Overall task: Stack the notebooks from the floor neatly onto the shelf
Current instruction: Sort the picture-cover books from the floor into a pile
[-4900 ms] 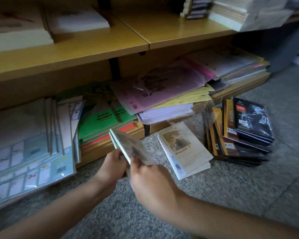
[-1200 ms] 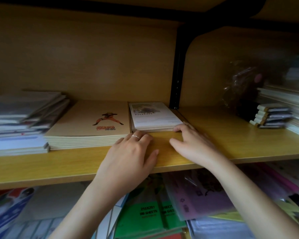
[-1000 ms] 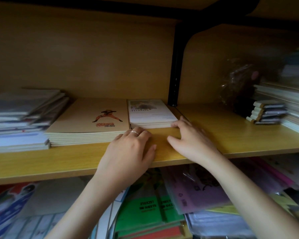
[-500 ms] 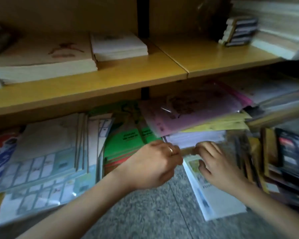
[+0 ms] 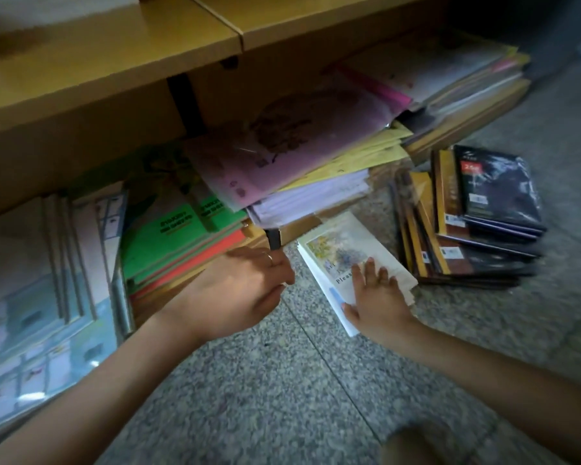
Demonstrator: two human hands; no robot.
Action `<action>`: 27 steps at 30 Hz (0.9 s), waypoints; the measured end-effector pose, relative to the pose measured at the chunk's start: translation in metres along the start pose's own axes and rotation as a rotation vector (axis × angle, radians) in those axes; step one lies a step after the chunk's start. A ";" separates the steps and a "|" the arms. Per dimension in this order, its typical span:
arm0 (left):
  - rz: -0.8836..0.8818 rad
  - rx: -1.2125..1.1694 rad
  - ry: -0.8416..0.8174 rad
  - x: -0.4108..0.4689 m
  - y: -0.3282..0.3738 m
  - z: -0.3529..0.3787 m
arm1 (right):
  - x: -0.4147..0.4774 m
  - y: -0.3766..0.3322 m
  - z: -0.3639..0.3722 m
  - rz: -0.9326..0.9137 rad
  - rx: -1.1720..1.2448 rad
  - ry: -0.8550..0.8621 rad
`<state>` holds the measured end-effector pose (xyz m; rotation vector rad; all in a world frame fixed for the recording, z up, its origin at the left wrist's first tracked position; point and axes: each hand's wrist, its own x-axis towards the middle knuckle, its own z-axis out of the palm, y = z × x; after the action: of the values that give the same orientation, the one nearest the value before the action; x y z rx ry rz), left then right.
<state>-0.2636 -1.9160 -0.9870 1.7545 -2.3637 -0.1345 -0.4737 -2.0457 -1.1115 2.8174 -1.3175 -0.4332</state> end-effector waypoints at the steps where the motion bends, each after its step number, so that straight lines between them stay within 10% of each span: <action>1: -0.005 -0.012 -0.005 0.000 0.001 0.002 | 0.001 -0.002 -0.003 -0.001 -0.013 0.027; 4: -0.076 -0.066 0.006 -0.002 0.003 0.010 | 0.005 -0.002 -0.013 -0.092 -0.130 -0.199; 8: -0.269 -0.241 0.017 -0.006 0.006 0.021 | 0.006 0.006 -0.057 -0.275 -0.140 -0.092; 20: -0.919 -1.653 0.033 0.003 0.038 0.053 | -0.058 -0.059 -0.104 -0.547 0.267 0.095; 27: -1.098 -1.446 0.265 -0.022 0.033 0.063 | -0.036 -0.044 -0.085 -0.455 0.722 0.129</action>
<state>-0.3015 -1.8876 -1.0448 1.6541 -0.3965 -1.2225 -0.4419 -1.9995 -1.0261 3.6595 -0.9250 0.3096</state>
